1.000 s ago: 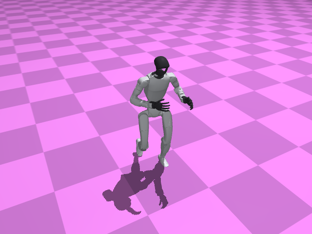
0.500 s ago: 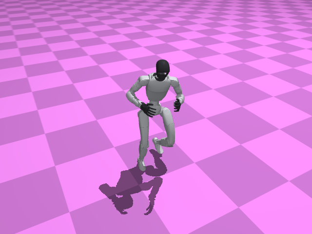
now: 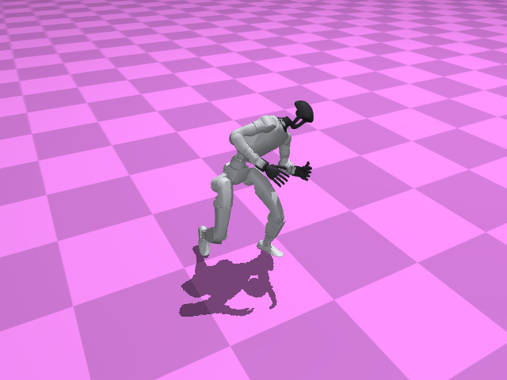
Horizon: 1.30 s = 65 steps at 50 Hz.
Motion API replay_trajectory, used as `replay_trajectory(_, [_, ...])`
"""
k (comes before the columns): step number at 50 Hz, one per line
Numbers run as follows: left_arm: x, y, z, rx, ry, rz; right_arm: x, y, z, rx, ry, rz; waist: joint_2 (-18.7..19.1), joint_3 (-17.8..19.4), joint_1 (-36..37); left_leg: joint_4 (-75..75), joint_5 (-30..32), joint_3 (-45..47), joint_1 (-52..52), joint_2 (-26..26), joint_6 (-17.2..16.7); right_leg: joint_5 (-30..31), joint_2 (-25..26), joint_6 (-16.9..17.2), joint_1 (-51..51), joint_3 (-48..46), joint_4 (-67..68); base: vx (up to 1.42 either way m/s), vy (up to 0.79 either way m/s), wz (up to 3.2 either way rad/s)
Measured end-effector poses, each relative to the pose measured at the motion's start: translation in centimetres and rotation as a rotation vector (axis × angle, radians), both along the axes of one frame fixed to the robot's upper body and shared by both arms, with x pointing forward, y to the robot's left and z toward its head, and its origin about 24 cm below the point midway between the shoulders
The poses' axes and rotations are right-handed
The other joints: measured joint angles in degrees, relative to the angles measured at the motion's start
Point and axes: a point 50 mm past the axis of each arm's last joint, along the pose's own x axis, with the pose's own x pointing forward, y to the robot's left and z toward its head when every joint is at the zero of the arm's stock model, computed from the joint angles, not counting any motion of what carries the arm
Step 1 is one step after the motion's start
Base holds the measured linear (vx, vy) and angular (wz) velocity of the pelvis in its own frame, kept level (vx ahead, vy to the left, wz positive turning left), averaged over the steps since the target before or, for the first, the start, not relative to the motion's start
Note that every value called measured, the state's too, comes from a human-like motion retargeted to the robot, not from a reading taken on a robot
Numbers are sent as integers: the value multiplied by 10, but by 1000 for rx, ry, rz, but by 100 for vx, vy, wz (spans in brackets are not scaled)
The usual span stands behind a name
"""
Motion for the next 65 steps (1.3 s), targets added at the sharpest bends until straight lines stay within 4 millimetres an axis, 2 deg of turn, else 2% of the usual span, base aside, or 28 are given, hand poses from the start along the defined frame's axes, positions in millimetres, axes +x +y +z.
replay_trajectory(3, [4,-9,18,78,-98,-10,-2,10,16,15,-98,13,-9,0,-30,-23,16,-36,-61,-53,0,-33,-20,-12,-113,-53,-7,40,-7,162])
replay_trajectory(6, [2,-11,33,77,-168,-20,-4,17,33,-4,-205,49,-8,0,-59,-72,37,-61,-92,-88,-7,-37,-22,5,-215,-76,-81,41,-14,129])
replay_trajectory(11, [0,14,39,-27,-215,76,-4,17,37,5,-231,47,2,0,-91,-155,59,-61,-72,-109,-14,12,2,54,-319,-31,-263,48,-16,72])
replay_trajectory(14, [-3,36,25,-108,-184,166,-4,11,29,-4,-188,31,12,0,-109,-193,58,-41,-20,-116,-14,59,12,82,-331,16,-371,57,-19,48])
replay_trajectory(19, [-16,63,-17,-242,-23,262,-3,-1,15,-15,-96,-1,37,0,-134,-231,52,1,105,-131,-13,113,5,125,-273,36,-514,67,-26,33])
replay_trajectory(22, [-25,74,-35,-260,36,319,0,-7,17,-27,-99,7,53,0,-130,-185,59,26,152,-136,-13,142,-1,122,-222,32,-524,72,-32,-34])
replay_trajectory(25, [-31,84,-54,-242,107,398,6,-14,24,-9,-117,-6,87,0,-95,-55,106,44,160,-114,-28,97,16,81,-181,58,-458,77,-34,-106])
replay_trajectory(27, [-34,91,-65,-267,161,456,16,-14,36,-19,-173,-6,112,0,-71,45,162,49,148,-94,-39,49,32,50,-169,75,-384,79,-32,-138])
replay_trajectory(29, [-40,101,-74,-324,211,512,25,-11,57,-36,-273,-10,132,0,-51,130,182,52,140,-87,-37,7,44,32,-147,92,-319,83,-26,-137])
replay_trajectory(31, [-51,113,-76,-377,223,565,29,-7,87,-34,-409,-7,145,-3,-29,182,153,57,138,-91,-23,-27,54,24,-112,112,-283,87,-21,-133])
replay_trajectory(33, [-64,124,-72,-405,202,603,25,-4,118,5,-545,20,155,-10,-1,187,115,63,138,-102,-5,-43,65,28,-65,133,-283,89,-17,-128])
replay_trajectory(35, [-74,130,-66,-408,170,618,15,-1,142,55,-649,72,164,-19,30,138,87,74,143,-114,12,-35,75,42,-9,156,-319,89,-15,-114])
replay_trajectory(38, [-80,130,-60,-375,127,608,2,0,157,8,-741,119,172,-42,68,-45,79,107,166,-129,30,30,83,72,66,190,-403,89,-12,-90])
replay_trajectory(40, [-79,128,-57,-348,99,593,-3,2,154,51,-726,148,177,-51,88,-211,84,134,205,-140,27,89,87,93,110,212,-444,90,-7,-85])
replay_trajectory(42, [-75,124,-56,-296,76,577,-1,6,143,-11,-673,178,196,-54,100,-362,92,136,258,-154,6,139,100,110,140,234,-436,92,0,-93])
replay_trajectory(43, [-70,122,-54,-272,54,568,-1,11,137,23,-610,253,212,-47,102,-416,103,124,286,-159,-10,156,110,115,150,245,-409,90,4,-83])
replay_trajectory(45, [-60,117,-50,-242,15,572,2,15,129,62,-574,235,246,-43,94,-460,132,80,322,-167,-30,182,136,118,136,266,-308,86,5,-67])
replay_trajectory(46, [-55,115,-53,-253,43,588,6,18,120,68,-517,238,256,-63,84,-477,153,63,332,-170,-4,176,146,81,106,278,-249,81,5,-54])
replay_trajectory(47, [-50,111,-54,-261,54,594,9,22,112,70,-474,239,263,-76,71,-454,151,53,328,-176,20,168,147,64,74,281,-183,79,4,-29])
replay_trajectory(48, [-43,106,-51,-264,32,578,12,26,108,66,-459,238,262,-73,54,-351,100,58,295,-185,36,156,131,87,39,267,-99,79,4,-18])
replay_trajectory(49, [-36,100,-46,-270,14,558,16,29,103,56,-440,235,263,-69,42,-272,58,67,274,-186,53,129,111,76,9,252,-35,79,3,-27])
replay_trajectory(50, [-30,95,-41,-277,-2,537,19,33,98,45,-419,232,263,-65,32,-204,21,76,260,-183,71,94,89,48,-18,237,18,79,0,-67])
replay_trajectory(53, [-23,75,-16,-317,-93,431,16,37,82,36,-363,236,262,-57,11,-158,-37,109,297,-166,63,14,14,-22,-67,192,53,82,0,-94])
replay_trajectory(55, [-25,63,3,-421,-138,322,7,36,81,20,-375,290,260,-68,-4,-243,-32,124,360,-170,68,-27,-8,-43,-77,174,-31,82,1,-84])
replay_trajectory(57, [-31,60,5,-487,-132,268,-3,25,78,42,-364,296,272,-95,-42,-312,0,129,411,-166,52,-12,-8,-13,-59,144,-181,89,1,-28])
replay_trajectory(60, [-40,62,-5,-543,-89,256,-13,9,73,47,-329,278,289,-129,-108,-393,68,117,479,-168,30,53,9,67,1,124,-465,94,-7,6])
replay_trajectory(62, [-43,63,-13,-541,-58,268,-13,3,69,13,-307,252,288,-137,-134,-397,110,112,510,-179,31,97,8,100,31,137,-578,94,-16,-21])
replay_trajectory(65, [-44,63,-25,-505,-12,295,-7,-3,65,-78,-307,201,284,-133,-139,-277,141,122,493,-192,55,145,1,100,61,166,-613,86,-16,-59])
